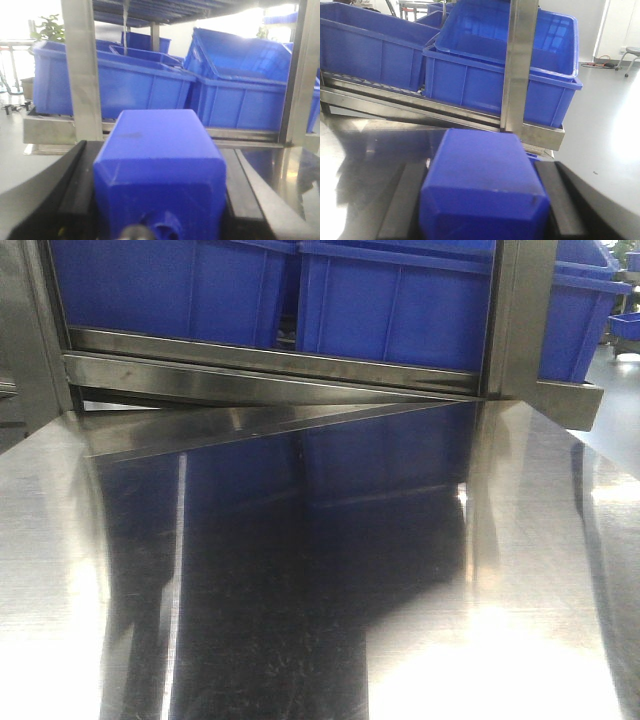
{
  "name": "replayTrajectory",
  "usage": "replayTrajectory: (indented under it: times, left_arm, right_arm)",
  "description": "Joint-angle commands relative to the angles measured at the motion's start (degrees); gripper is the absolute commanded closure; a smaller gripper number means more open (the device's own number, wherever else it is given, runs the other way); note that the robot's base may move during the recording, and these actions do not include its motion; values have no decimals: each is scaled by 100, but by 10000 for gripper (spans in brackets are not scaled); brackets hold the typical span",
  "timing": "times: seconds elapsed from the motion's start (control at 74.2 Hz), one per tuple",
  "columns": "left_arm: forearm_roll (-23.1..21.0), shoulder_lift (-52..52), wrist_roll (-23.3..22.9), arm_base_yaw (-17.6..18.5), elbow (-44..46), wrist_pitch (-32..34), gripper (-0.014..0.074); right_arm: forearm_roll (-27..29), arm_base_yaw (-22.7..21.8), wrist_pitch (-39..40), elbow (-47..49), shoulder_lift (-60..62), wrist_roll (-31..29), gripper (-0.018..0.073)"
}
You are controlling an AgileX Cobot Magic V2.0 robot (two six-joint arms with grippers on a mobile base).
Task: Pick and sort blue part to right shelf
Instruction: 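Lift the blue part with the right gripper, holding both parts, then drive the base away from the table down the aisle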
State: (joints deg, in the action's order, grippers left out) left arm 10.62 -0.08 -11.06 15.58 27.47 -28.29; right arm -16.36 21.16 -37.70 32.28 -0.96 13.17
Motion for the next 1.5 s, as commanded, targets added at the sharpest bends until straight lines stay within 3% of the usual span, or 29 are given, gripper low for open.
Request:
replayTrajectory:
  times: [0.0,0.108,0.243,1.483]
  left_arm:
    - [10,61,-23,-2,432,-155,346]
    - [10,61,-23,-2,648,-1039,346]
    - [10,-3,-23,-2,918,-1518,346]
    - [10,-1,-23,-2,-142,-1289,346]
  right_arm:
    - [-167,-13,504,160,-101,-51,302]
    - [-167,-13,504,160,-101,-51,302]
    - [-167,-13,504,160,-101,-51,302]
    - [-167,-13,501,160,-114,-51,302]
